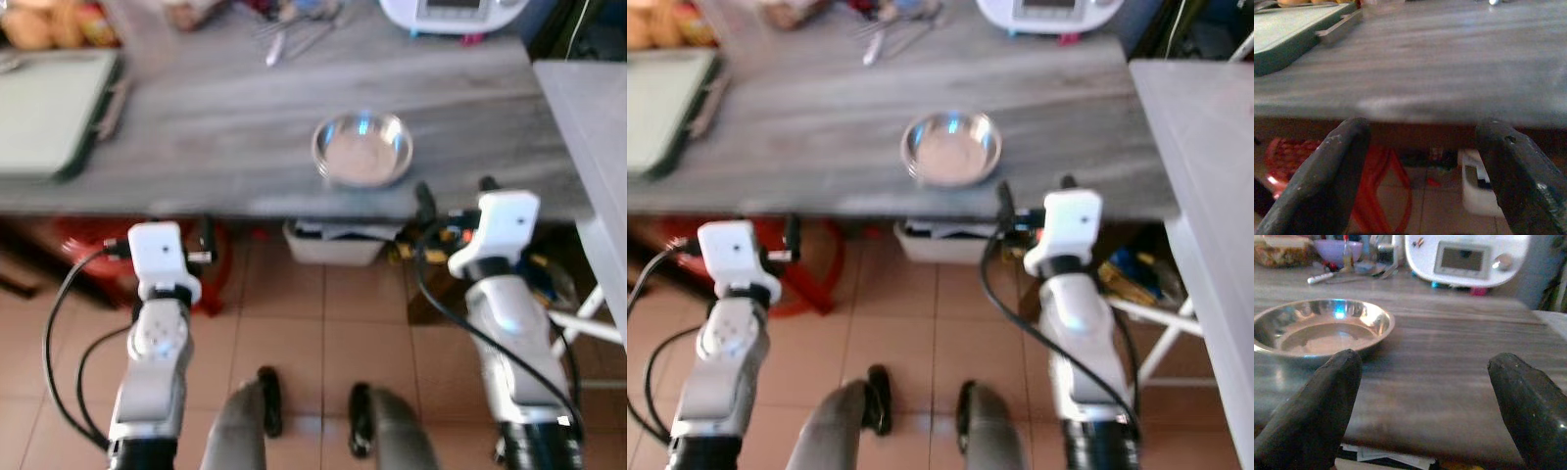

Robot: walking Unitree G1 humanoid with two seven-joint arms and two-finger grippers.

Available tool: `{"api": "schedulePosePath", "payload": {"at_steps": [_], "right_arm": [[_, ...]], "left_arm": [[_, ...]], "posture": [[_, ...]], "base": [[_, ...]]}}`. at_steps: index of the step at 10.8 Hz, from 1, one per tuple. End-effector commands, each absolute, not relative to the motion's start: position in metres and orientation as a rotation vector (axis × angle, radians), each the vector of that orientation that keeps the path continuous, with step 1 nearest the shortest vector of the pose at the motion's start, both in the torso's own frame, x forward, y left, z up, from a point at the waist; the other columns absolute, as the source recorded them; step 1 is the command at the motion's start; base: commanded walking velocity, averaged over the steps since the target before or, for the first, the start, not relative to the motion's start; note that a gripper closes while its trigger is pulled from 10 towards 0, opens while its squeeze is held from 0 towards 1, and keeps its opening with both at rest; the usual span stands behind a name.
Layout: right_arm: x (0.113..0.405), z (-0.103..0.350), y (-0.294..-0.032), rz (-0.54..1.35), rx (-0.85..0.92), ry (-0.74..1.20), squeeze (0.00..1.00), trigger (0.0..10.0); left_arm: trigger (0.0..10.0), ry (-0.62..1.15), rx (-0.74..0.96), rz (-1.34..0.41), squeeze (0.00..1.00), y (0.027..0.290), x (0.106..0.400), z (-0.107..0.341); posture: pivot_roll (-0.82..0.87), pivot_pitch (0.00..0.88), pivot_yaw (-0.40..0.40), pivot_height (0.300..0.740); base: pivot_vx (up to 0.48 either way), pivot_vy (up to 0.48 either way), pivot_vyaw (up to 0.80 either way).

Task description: Setting the table

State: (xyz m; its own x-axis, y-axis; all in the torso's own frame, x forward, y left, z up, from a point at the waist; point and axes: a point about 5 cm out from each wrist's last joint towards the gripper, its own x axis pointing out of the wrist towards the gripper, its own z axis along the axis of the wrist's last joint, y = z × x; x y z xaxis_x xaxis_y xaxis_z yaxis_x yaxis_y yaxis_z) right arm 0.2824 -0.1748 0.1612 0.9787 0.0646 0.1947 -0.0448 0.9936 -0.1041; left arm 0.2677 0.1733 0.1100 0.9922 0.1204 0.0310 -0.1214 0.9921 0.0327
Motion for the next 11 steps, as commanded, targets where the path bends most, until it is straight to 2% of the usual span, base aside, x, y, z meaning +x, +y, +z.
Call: {"api": "schedulePosePath", "payload": {"at_steps": [1, 6, 8, 10, 11], "right_arm": [[0.280, 0.155, -0.178, 0.039, -0.088, -0.177, 0.00, 10.0], [0.284, 0.151, -0.182, 0.004, -0.086, -0.145, 0.00, 10.0], [0.292, 0.148, -0.170, 0.023, -0.139, -0.119, 0.00, 10.0], [0.293, 0.146, -0.168, 0.003, -0.112, -0.127, 0.00, 10.0], [0.292, 0.147, -0.166, 0.031, -0.097, -0.118, 0.00, 10.0]], "left_arm": [[10.0, -0.020, 0.061, 0.126, 0.00, 0.178, 0.267, 0.109], [10.0, -0.014, 0.075, 0.124, 0.00, 0.180, 0.268, 0.106], [10.0, -0.038, 0.060, 0.105, 0.00, 0.170, 0.270, 0.112], [10.0, -0.064, 0.061, 0.067, 0.00, 0.169, 0.270, 0.116], [10.0, -0.060, 0.023, 0.029, 0.00, 0.164, 0.269, 0.114]], "posture": [[-0.06, 0.137, 0.060, 0.740], [-0.05, 0.139, 0.064, 0.740], [-0.04, 0.137, 0.057, 0.740], [-0.04, 0.147, 0.056, 0.740], [-0.06, 0.158, 0.067, 0.740]], "base": [[-0.304, 0.000, 0.00], [-0.284, 0.000, 0.00], [0.000, 0.000, 0.00], [0.000, 0.000, 0.00], [0.000, -0.472, 0.00]]}}
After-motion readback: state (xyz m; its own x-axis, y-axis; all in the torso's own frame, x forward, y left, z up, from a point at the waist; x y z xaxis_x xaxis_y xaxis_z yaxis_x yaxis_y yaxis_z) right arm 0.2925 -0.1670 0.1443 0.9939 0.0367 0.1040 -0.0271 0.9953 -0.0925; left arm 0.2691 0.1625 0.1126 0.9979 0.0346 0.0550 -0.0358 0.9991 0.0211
